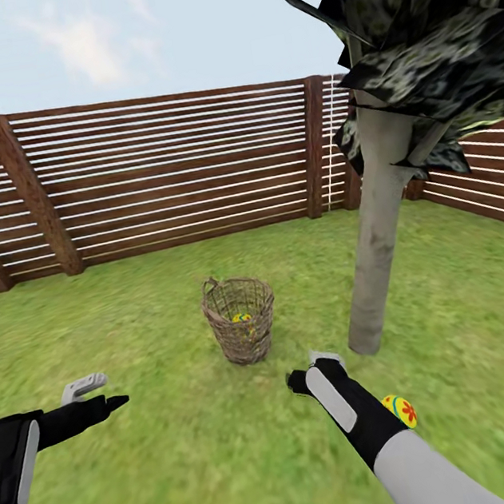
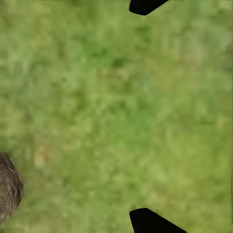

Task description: Take the three Easter eggs out of the wicker basket on the lawn in the garden, then place them on the lawn next to a single tree (choose any tree) so that all three eggs are next to the same tree and none are left in the basket.

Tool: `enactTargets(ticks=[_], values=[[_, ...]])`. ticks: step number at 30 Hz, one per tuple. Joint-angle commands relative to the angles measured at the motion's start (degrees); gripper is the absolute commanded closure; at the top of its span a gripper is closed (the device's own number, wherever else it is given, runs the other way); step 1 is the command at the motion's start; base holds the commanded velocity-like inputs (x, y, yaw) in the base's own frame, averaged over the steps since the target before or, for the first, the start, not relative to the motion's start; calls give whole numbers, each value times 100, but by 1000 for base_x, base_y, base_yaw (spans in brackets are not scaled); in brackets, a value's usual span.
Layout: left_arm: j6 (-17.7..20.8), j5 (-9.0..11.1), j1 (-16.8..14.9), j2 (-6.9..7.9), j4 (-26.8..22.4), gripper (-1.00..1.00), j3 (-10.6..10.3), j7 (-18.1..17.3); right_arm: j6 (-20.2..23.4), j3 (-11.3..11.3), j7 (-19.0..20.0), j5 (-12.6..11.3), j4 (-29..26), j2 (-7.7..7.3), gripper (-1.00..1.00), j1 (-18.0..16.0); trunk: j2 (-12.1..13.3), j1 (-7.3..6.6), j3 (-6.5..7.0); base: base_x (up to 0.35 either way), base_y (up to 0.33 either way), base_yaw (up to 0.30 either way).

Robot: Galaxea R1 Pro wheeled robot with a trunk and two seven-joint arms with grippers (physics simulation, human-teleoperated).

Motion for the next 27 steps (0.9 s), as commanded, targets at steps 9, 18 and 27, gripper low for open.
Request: enactTargets(ticks=[9, 18, 27], values=[[50, -19, -4, -7, -4, -100, -1, -27, 480, -20, -87, -47, -336, 0, -100, 28, 360, -199, 156, 0, 0, 0], [72, -13, -4, -28, -4, -100, -3, -32, 382, 10, -61, -39, -343, 0, -100, 50, 601, -331, 264, 0, 0, 0], [64, -11, -4, -10, -61, -100, 30, -44, 308, 19, -22, -59, -348, 0, -100, 52, 601, -331, 264, 20, 37, 0]])
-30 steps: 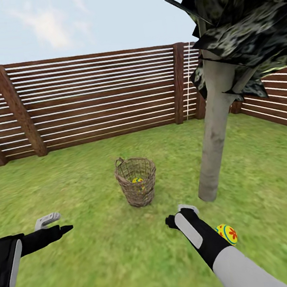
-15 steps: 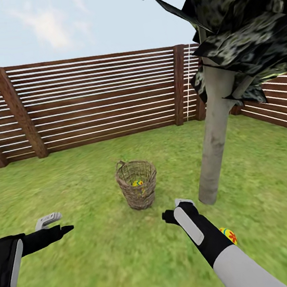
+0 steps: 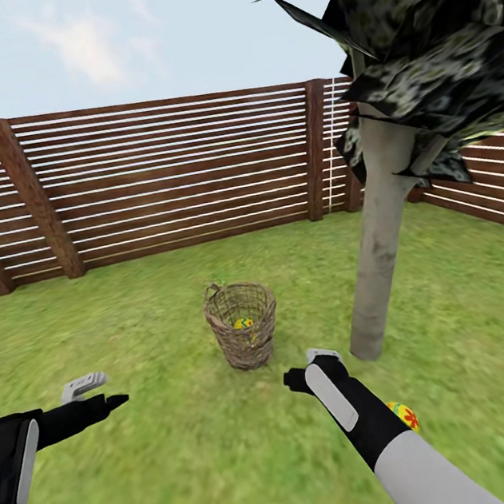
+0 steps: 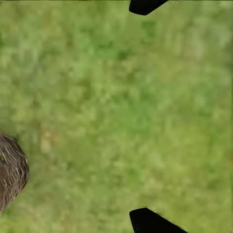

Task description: Take the three Easter eggs out of the wicker basket on the lawn in the garden, then place them on the lawn next to a single tree (choose any tree) so that all three eggs are next to the same tree and none are left in the basket.

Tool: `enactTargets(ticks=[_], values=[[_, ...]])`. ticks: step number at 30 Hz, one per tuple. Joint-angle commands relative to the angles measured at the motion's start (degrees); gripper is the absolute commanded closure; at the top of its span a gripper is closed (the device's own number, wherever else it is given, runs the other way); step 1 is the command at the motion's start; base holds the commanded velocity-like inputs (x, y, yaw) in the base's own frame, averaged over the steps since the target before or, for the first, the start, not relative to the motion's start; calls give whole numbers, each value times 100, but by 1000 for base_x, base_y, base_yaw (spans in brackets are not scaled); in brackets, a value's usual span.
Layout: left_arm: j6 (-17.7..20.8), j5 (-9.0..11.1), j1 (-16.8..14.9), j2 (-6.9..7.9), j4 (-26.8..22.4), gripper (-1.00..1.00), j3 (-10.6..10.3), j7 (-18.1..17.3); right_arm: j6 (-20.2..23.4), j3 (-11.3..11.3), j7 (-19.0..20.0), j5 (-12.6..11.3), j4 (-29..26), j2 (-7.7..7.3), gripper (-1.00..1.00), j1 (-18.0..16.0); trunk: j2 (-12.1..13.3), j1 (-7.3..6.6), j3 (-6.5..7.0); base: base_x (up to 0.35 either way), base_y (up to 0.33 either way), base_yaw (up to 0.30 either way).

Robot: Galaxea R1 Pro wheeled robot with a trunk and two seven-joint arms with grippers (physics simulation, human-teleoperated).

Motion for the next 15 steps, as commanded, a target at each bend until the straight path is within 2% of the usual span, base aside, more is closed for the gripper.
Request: enactTargets(ticks=[1, 15], values=[[27, -11, -4, 2, -4, -100, 10, -30, -2, 9, -57, -54, -5, 0, -100, -5, -3, 0, -6, 109, 174, 0], [20, -6, -4, 6, -2, -100, 14, -39, -21, 9, -48, -57, -6, 0, -100, -5, -3, 0, -6, 125, 200, 0]])
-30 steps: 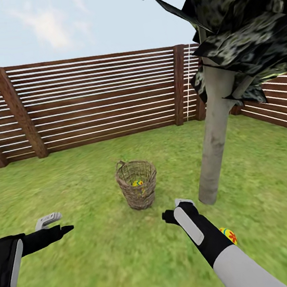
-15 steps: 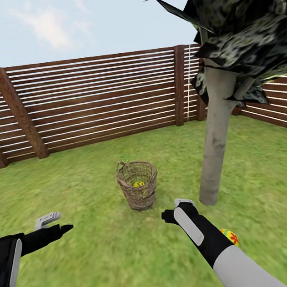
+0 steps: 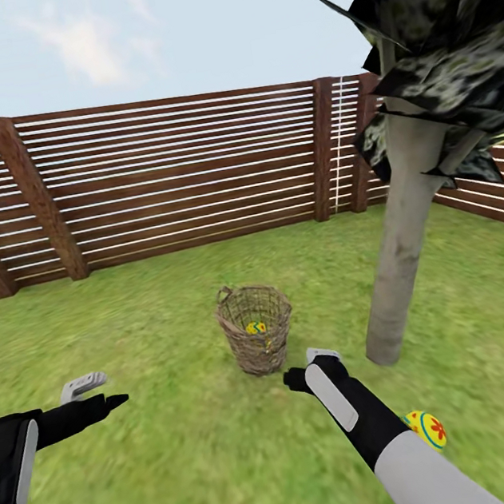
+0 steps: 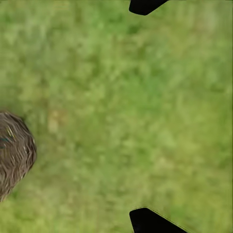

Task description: Take the three Easter eggs out of the wicker basket on the lawn in the garden, then place them on the lawn next to a single tree (choose any tree) so that all three eggs are next to the same tree and none are left in the basket.

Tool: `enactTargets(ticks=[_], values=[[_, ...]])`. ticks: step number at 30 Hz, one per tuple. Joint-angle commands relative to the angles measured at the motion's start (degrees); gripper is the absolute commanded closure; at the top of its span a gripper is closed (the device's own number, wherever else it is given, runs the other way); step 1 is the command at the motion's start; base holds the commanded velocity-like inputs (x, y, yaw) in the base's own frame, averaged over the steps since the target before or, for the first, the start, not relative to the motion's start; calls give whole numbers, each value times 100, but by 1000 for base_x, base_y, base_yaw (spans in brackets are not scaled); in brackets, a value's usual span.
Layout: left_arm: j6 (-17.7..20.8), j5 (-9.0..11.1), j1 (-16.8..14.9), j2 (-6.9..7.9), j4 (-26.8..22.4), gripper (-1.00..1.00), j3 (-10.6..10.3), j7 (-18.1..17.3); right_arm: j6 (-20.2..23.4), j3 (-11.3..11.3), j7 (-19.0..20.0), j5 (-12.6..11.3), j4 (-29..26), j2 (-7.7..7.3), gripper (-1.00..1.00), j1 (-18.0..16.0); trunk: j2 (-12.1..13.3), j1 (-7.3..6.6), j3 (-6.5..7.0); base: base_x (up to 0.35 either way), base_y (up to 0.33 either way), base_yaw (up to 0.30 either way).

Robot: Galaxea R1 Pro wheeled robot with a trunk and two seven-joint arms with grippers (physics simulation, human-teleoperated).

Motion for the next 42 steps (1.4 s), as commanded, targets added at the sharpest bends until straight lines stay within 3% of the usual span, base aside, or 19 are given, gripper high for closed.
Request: enactTargets(ticks=[1, 8, 29, 42], values=[[27, -16, -4, 0, -3, -100, 7, -30, 6, 9, -58, -53, -8, 0, -100, -5, -3, 1, -6, 172, 198, 0], [40, 26, -4, 0, -7, -100, 7, -38, -2, 9, -58, -54, -5, 0, -100, -5, -3, 1, -6, 85, 85, 0], [54, -22, -4, -9, -11, -100, -11, -39, -43, 9, -50, -58, -3, 0, -100, -5, 840, -460, 371, 2, 2, 0], [37, 1, -4, 0, -58, -100, 4, -48, -41, 13, -50, -53, -3, 0, -100, -5, 840, -460, 371, 42, 110, 0]])
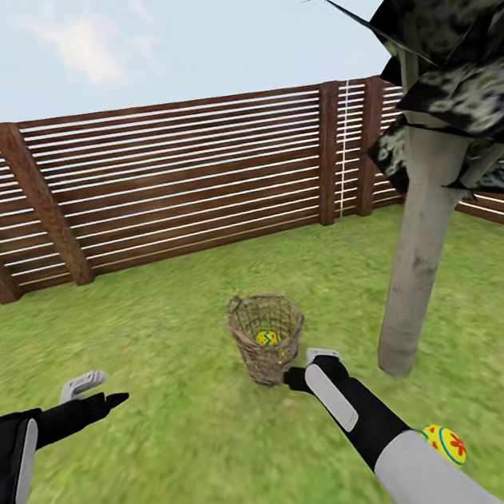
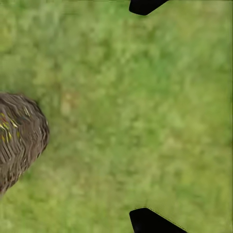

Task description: Take the three Easter eggs out of the wicker basket on the lawn in the garden, then place them on the lawn next to a single tree (choose any tree) so that all three eggs are next to the same tree and none are left in the basket.

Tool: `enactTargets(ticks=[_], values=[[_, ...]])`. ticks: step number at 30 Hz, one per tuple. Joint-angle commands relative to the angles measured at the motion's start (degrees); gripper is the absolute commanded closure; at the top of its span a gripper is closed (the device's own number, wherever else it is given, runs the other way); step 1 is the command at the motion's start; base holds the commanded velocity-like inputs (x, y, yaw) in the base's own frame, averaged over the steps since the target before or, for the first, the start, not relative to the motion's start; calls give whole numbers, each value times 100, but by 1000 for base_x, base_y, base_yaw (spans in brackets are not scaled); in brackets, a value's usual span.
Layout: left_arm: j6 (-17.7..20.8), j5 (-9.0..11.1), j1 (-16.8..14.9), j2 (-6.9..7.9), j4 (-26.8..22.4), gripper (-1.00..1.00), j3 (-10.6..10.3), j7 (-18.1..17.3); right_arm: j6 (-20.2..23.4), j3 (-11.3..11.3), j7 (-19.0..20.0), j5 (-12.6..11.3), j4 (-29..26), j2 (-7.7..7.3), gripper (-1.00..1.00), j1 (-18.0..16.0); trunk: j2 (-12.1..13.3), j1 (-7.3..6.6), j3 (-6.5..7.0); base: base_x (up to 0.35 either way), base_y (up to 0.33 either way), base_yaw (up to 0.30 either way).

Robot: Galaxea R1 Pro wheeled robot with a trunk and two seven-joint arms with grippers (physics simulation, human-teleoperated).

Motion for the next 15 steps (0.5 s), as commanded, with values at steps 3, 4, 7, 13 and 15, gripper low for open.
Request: enactTargets(ticks=[3, 4, 7, 13, 15], values=[[27, -19, -4, 0, -1, -100, 2, -29, 2, 6, -58, -52, -5, 0, -100, -5, -3, 1, -6, 155, 256, 0], [27, -20, -4, 0, -1, -100, 2, -29, 2, 6, -57, -52, -5, 0, -100, -5, -3, 1, -6, 208, 239, 0], [27, -25, -4, 0, -1, -100, 1, -29, 1, 5, -58, -52, -5, 0, -100, -5, -3, 1, -5, 234, 227, -62], [25, -29, -4, 0, -1, -100, 1, -29, 1, 5, -61, -52, -5, 0, -100, -5, -3, 1, -7, 264, 193, -231], [24, -28, -4, 0, -1, -100, 1, -29, 1, 5, -58, -52, -4, 0, -100, -5, -3, 1, -10, 271, 191, -256]])
